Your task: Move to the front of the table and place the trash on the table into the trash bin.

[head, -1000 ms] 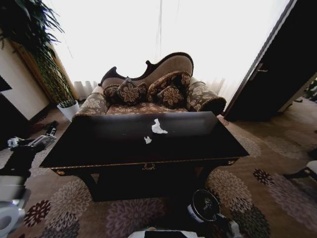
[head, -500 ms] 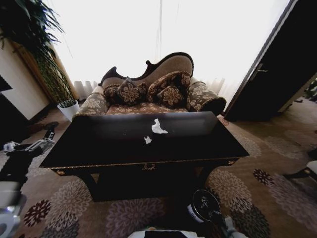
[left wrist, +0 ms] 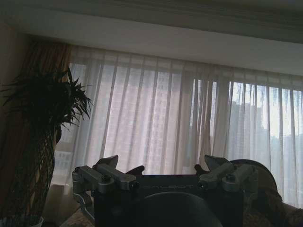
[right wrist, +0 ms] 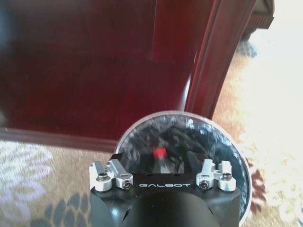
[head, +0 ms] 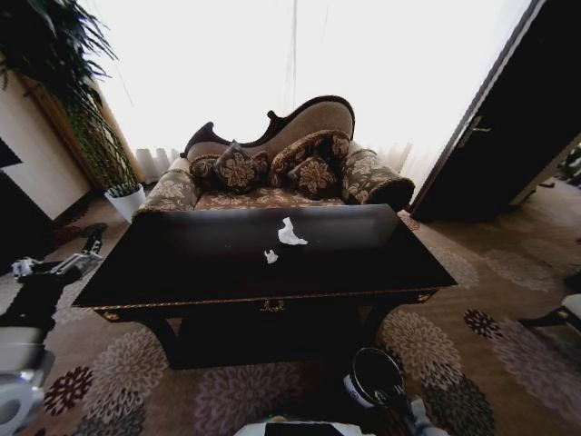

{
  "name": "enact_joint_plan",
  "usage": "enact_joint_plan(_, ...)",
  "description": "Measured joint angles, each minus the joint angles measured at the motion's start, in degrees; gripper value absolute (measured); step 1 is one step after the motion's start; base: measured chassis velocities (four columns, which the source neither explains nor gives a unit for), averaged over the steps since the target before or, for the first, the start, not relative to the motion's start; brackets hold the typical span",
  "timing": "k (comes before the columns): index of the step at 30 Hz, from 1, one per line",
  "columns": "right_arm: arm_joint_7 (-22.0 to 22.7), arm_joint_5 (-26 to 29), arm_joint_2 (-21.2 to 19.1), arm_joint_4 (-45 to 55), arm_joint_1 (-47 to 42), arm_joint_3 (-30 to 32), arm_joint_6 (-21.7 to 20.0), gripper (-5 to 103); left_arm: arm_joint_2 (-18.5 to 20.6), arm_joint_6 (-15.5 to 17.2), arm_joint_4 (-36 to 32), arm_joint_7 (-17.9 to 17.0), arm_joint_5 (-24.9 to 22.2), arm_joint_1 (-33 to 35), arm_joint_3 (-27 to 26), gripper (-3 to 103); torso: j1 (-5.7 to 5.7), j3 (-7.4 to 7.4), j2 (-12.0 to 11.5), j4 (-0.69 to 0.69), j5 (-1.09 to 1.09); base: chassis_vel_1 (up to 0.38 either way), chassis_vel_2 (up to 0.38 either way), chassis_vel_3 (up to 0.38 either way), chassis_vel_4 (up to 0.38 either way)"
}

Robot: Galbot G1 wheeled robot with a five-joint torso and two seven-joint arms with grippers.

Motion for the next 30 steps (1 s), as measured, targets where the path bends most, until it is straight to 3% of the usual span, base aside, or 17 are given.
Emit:
enact_joint_plan(5,0.40,0.36,0.29,9.11,-5.41,2.27,0.51,91,-0.27,0.01,0.80,-0.02,0.69,-1.89,2.15,100,0.00,0.00,0.00,0.01,0.00,0.000,0.000,0.000,0.000)
enact_joint_plan(8,-0.09,0.28,0.13,15.27,-9.48,4.61,1.50,99,-0.64,-0.05,1.67,-0.04,1.45,-3.42,4.18,100,0.00,0.00,0.00,0.00,0.00,0.000,0.000,0.000,0.000)
enact_joint_plan(14,-2.17,0.26,-0.51,23.13,-15.37,8.84,3.63,100,-1.18,-0.23,2.85,-0.21,2.60,-5.63,7.25,100,0.00,0.00,0.00,0.00,-0.01,0.000,0.000,0.000,0.000)
enact_joint_plan(19,-6.89,0.78,-0.32,29.05,-20.85,13.98,7.91,100,-1.79,0.08,3.26,-0.80,3.09,-7.56,10.33,100,0.00,0.00,0.00,-0.02,-0.02,0.000,0.000,0.000,0.000)
enact_joint_plan(20,-10.52,1.93,0.19,30.97,-22.19,15.75,10.10,100,-1.90,0.10,3.39,-0.84,3.18,-7.96,10.85,100,0.00,0.00,0.00,-0.01,0.00,0.000,0.000,0.000,0.000)
enact_joint_plan(22,-13.76,3.63,1.09,33.70,-23.36,17.50,11.71,100,-1.87,0.11,3.70,-0.86,3.37,-8.28,11.13,100,0.00,0.00,0.01,0.00,0.01,0.000,0.000,0.000,0.000)
enact_joint_plan(30,-17.72,12.04,4.91,45.67,-26.11,23.06,14.37,100,-1.08,0.04,4.95,-1.22,3.40,-9.04,11.25,100,0.00,0.00,0.01,0.01,0.00,0.000,0.000,0.000,0.000)
